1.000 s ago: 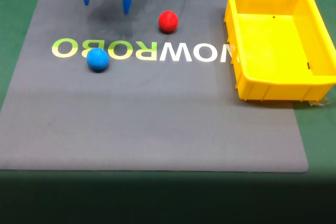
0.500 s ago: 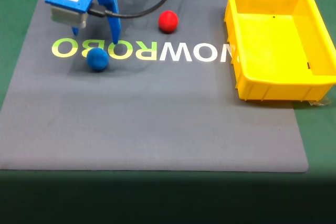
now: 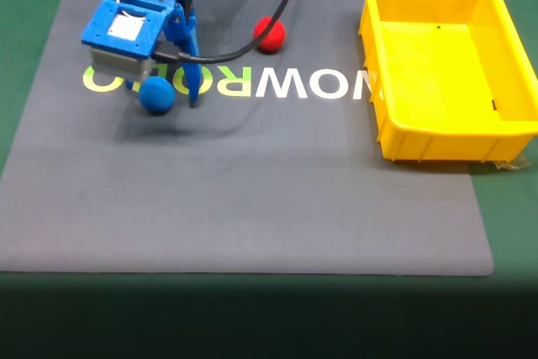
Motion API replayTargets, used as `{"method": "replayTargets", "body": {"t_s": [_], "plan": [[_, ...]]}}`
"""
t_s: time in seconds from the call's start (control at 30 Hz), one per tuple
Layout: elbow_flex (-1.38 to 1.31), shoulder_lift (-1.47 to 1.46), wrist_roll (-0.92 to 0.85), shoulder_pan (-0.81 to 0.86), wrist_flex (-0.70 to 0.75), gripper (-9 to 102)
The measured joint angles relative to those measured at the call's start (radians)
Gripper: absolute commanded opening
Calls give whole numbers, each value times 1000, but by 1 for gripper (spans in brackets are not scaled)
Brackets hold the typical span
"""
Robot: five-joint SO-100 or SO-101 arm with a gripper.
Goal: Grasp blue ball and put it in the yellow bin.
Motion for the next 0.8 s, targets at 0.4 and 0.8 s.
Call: {"method": "replayTargets", "body": {"t_s": [0.4,0.8], "plan": [[-80,-81,2,-3,0,29],[-92,-92,9,-17,3,0]]}}
